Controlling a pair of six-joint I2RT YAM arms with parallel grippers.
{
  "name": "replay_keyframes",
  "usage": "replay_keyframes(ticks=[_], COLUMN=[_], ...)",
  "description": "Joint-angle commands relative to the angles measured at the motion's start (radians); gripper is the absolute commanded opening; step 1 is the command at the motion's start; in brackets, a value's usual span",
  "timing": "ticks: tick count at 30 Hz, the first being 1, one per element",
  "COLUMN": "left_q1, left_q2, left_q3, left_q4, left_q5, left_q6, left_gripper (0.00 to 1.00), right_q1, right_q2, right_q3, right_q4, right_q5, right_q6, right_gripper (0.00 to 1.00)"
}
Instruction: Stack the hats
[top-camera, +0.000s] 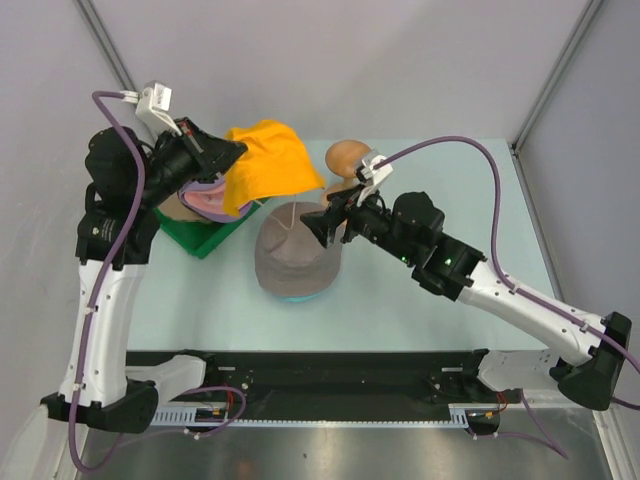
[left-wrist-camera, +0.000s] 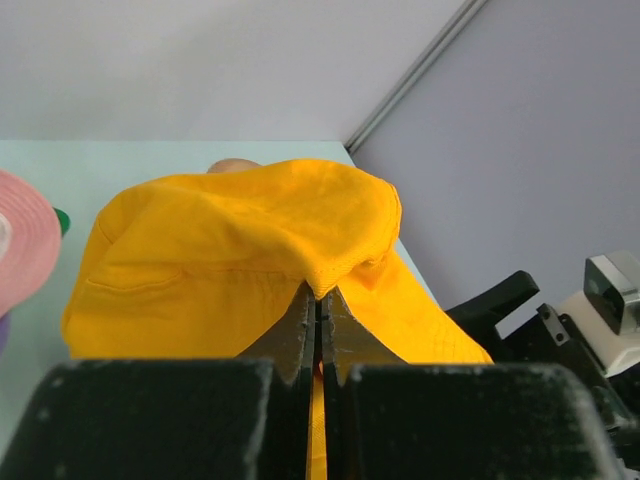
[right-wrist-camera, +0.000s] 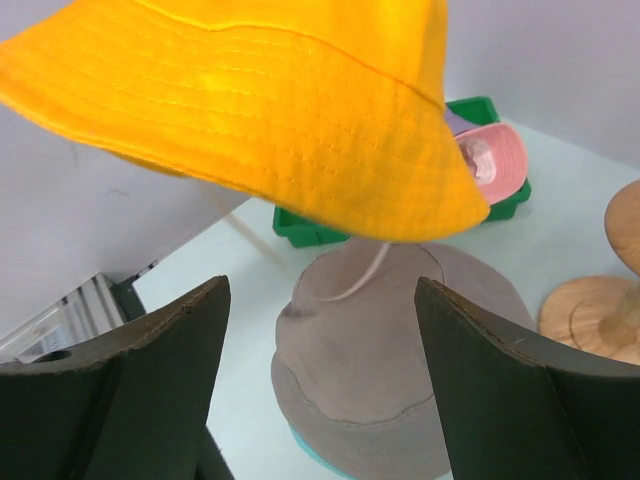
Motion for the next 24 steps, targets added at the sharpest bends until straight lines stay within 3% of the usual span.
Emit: replay_keyframes(ticks=[1, 11, 16, 20, 21, 22, 24], left_q1=[-0.005, -0.007, -0.007, -0.007, -0.007, -0.005, -0.005], left_q2=[-0.057, -0.088, -0.091, -0.088, -0.085, -0.082, -0.070], left_q3=[0.000, 0.031, 0.012, -0.017, -0.020, -0.031, -0.046], left_q4=[0.002, -0.076, -0.073, -0.057, -0.052, -0.046, -0.023], left_q5=[0.052, 0.047, 0.069, 0.092, 0.096, 0.095, 0.087], left_q6=[-0.062, -0.070, -0.075, -0.078, -0.073, -0.061, -0.047], left_gripper=[0.00, 0.00, 0.00, 0.00, 0.00, 0.00, 0.00], right_q1=[0.053, 0.062, 0.063, 0.077, 0.077, 0.080, 0.083], right_q2=[0.014, 0.037, 0.036, 0.040, 0.045, 0.049, 0.051], right_q3=[-0.026, -0.028, -0.031, -0.044, -0.046, -0.051, -0.090], right_q4=[0.208, 0.284, 0.316, 0.350, 0.341, 0.347, 0.403], right_q5=[0.176, 0.268, 0.227, 0.216, 0.220, 0.260, 0.302], right_q6=[-0.151, -0.332, -0.381, -0.419, -0.430, -0.451, -0.479], right_gripper=[0.80, 0.80, 0.76, 0.52, 0.24, 0.13, 0.00])
